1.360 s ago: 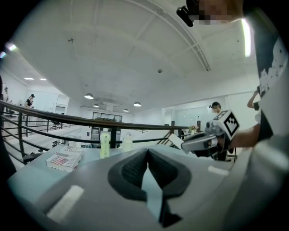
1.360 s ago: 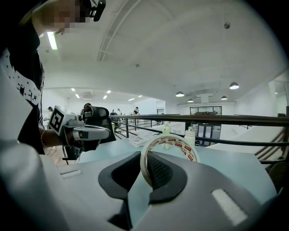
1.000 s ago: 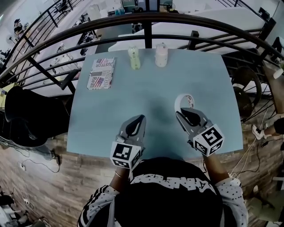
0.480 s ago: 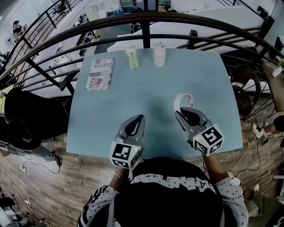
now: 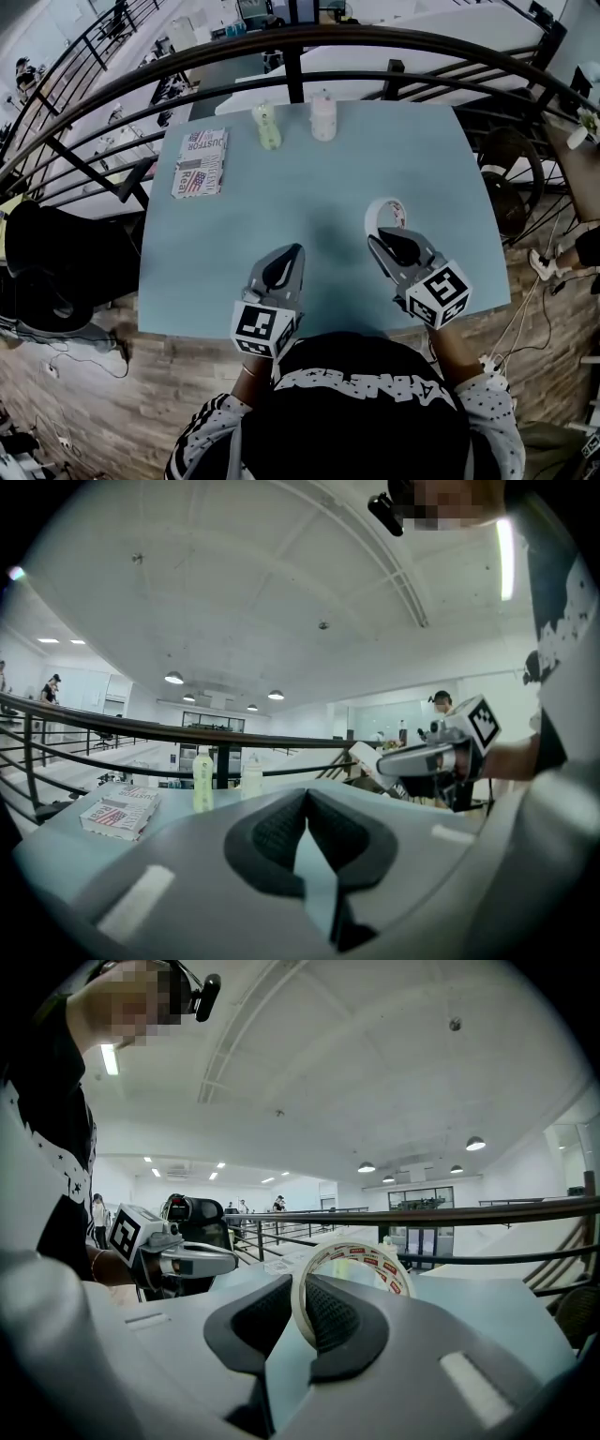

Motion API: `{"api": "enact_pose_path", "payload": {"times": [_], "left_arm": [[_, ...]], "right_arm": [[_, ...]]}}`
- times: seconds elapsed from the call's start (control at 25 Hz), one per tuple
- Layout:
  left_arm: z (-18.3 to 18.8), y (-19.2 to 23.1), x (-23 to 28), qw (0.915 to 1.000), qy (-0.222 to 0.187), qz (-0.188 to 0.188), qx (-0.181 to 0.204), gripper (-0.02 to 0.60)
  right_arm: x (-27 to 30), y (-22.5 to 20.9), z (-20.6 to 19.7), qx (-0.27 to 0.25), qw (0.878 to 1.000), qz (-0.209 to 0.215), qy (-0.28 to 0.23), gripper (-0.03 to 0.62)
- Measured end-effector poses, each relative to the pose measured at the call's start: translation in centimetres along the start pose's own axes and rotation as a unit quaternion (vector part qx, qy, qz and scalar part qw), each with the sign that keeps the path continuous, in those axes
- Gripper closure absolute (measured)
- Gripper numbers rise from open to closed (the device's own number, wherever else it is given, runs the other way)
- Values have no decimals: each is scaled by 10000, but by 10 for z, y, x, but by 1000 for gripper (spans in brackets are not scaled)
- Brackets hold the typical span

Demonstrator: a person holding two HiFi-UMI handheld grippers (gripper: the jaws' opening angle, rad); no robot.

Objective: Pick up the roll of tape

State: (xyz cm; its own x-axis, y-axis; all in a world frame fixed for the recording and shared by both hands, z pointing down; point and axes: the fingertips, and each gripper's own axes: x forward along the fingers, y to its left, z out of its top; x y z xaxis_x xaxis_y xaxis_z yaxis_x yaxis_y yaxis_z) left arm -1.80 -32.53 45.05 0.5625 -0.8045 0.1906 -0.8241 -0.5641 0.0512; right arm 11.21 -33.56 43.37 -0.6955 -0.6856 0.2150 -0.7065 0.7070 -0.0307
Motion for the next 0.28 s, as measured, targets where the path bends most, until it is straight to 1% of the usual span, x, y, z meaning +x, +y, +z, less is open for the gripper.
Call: {"api": "enact_pose_path", "payload": {"times": [0.28], "left_arm": [[-2,-4,1,10000,14,-33,-7,581]], "right_arm": [[-3,0,-1,17,10000,-16,-16,543]]}}
